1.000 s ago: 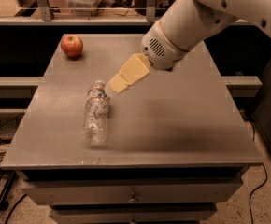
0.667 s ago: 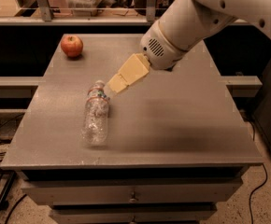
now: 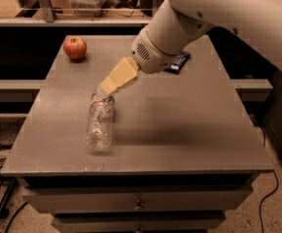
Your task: Pick water bottle
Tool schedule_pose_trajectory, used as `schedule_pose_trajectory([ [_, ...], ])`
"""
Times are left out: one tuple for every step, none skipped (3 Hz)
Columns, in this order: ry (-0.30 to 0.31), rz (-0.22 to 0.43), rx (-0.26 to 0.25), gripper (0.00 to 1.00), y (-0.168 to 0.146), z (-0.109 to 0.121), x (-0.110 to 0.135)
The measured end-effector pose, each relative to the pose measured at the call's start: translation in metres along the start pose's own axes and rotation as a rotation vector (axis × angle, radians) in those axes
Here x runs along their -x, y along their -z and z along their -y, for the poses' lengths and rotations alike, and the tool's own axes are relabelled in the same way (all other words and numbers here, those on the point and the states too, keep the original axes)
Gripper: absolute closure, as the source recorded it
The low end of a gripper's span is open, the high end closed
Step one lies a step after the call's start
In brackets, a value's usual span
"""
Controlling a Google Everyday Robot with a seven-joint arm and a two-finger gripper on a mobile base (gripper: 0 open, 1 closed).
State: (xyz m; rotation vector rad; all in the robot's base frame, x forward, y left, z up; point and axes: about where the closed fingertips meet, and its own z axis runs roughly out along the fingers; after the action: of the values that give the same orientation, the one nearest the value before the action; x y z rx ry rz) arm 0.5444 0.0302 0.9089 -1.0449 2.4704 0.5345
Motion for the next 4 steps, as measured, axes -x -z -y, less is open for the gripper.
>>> schedule_pose_trajectory([
  [-0.053, -0.009, -0.025, 0.00, -0.021, 0.007, 0.006],
  [-0.119, -0.003, -0.008, 0.00, -0.046, 0.006, 0.010],
  [-0.151, -0.013, 0.024, 0.00, -0.070, -0.003, 0.018],
  [-0.167, -0.043, 0.043, 0.00, -0.091, -0.011, 0.021],
])
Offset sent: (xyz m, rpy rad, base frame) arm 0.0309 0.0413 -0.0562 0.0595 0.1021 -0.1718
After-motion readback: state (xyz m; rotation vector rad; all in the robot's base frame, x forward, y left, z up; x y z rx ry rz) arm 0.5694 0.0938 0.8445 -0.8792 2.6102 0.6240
